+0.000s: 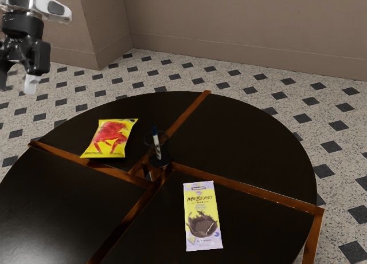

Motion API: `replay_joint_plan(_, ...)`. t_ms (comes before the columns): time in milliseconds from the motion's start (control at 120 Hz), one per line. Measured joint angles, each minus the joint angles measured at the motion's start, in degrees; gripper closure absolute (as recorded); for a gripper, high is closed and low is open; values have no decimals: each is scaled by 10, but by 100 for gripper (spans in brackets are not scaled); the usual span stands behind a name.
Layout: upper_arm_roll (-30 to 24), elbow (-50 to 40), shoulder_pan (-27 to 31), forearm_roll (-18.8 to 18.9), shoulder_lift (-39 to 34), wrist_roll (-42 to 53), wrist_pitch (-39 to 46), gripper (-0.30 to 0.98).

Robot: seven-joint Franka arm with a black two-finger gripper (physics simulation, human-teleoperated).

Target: Take the marker out of the pen holder and place it to the left of the pen holder.

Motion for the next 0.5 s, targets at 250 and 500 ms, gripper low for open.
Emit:
replay_joint_plan(250,-37,-60,47,3,146,7,371,0)
replay_joint_plan(500,-36,84,21,4,370,12,563,0)
